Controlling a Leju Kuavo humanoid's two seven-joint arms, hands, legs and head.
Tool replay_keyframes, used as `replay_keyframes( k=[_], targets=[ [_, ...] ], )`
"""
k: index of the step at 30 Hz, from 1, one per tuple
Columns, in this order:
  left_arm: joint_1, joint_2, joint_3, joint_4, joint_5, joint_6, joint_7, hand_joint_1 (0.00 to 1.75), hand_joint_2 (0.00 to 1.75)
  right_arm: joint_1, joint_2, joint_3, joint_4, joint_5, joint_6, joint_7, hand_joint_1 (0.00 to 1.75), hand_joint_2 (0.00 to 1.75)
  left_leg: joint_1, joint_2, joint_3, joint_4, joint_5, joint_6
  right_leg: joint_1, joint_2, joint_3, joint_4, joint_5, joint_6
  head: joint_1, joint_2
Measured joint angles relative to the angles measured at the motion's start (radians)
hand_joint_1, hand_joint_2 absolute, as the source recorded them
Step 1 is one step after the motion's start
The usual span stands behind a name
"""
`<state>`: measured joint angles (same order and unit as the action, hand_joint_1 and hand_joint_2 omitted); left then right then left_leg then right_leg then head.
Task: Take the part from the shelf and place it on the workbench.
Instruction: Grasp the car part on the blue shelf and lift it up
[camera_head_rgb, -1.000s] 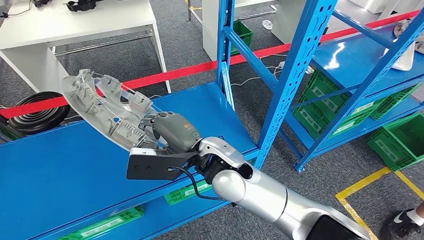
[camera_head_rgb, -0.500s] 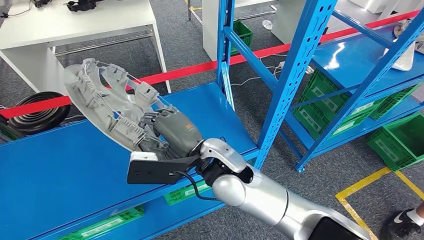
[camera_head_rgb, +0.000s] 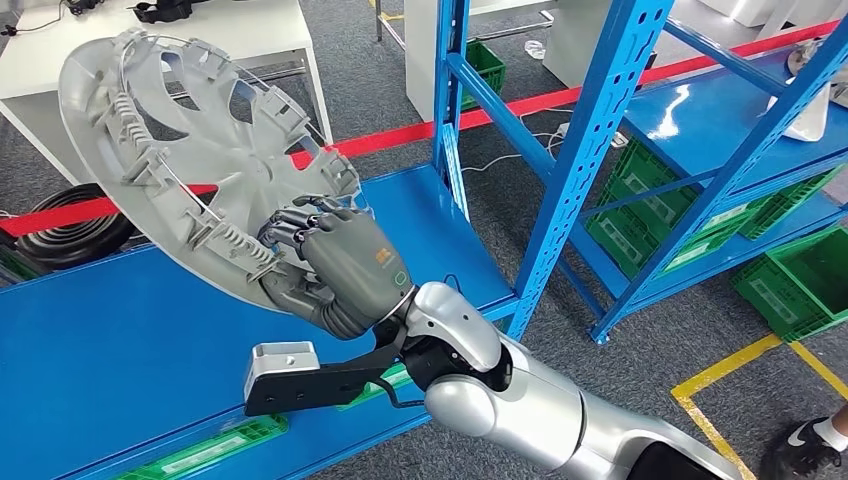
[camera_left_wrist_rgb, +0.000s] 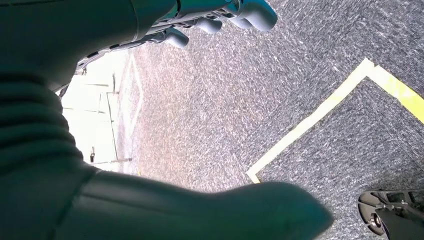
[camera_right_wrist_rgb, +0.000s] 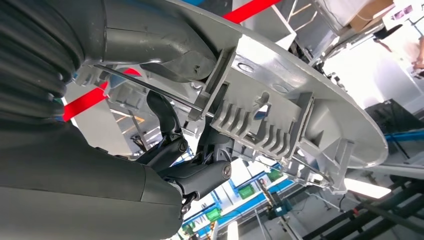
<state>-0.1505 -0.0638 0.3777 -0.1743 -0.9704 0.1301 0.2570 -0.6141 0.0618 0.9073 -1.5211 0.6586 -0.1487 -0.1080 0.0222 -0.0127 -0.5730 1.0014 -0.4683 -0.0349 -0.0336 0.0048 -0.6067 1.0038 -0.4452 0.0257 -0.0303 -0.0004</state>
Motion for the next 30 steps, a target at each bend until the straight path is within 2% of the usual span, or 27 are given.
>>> replay_keyframes(
  k=[30],
  targets=[
    [0.009, -0.007, 0.054, 0.0, 0.034, 0.024, -0.006, 0.0, 1.75, 0.005, 0.0, 0.035, -0.006, -0.022, 0.008, 0.001, 1.75, 1.75, -0.002, -0.001, -0.001, 0.001, -0.001, 0.001, -0.002, 0.0, 0.0, -0.001, 0.0, 0.001, 0.0, 0.0]
  ],
)
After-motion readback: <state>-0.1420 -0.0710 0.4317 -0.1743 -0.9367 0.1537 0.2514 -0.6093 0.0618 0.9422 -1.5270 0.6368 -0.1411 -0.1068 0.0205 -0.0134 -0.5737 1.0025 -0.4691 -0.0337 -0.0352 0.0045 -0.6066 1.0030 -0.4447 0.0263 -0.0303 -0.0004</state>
